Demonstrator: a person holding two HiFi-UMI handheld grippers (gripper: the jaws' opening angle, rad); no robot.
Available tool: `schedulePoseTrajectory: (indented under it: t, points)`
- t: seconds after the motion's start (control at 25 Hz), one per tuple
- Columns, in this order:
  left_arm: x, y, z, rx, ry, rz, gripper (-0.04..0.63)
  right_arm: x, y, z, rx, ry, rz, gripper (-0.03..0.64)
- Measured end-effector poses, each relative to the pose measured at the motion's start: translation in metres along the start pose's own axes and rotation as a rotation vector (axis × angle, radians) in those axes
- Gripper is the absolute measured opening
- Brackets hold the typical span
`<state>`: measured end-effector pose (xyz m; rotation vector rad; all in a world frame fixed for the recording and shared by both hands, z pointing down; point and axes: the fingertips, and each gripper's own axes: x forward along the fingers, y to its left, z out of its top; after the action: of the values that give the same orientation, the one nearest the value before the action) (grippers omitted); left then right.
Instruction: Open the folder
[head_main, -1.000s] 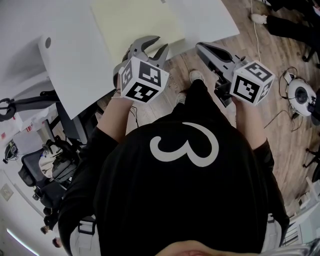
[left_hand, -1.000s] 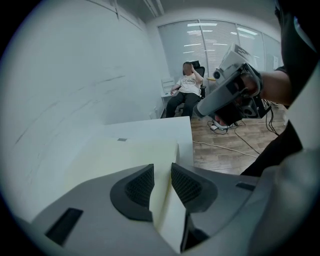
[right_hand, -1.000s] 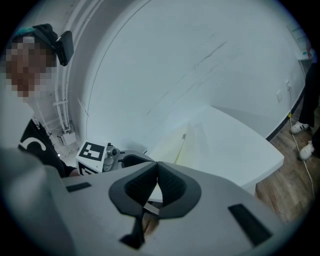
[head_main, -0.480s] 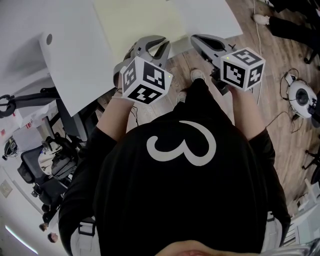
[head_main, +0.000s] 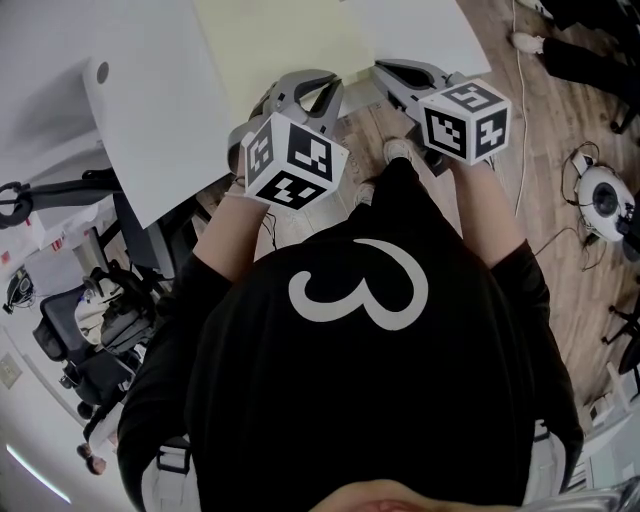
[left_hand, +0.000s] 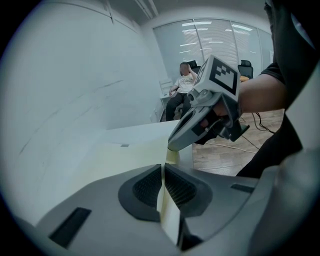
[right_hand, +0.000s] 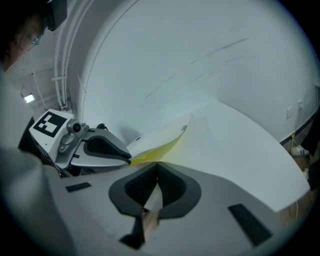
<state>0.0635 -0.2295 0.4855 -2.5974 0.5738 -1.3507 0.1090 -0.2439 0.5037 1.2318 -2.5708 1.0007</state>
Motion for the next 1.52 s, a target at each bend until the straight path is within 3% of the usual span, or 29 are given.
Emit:
schedulePoseTrajectory:
  t: [0.64, 1.52]
  points:
    - [-0.007, 0.006, 0.006, 0.013, -0.002, 0.034, 0.021, 0.01, -0.003, 0.0, -0.097, 0.042, -0.07, 0.023]
    - [-0.02, 0.015, 0.009, -0.035, -0.015, 0.072, 0.018, 0.012, 0.0, -0.003, -0.182, 0.107, -0.098, 0.023]
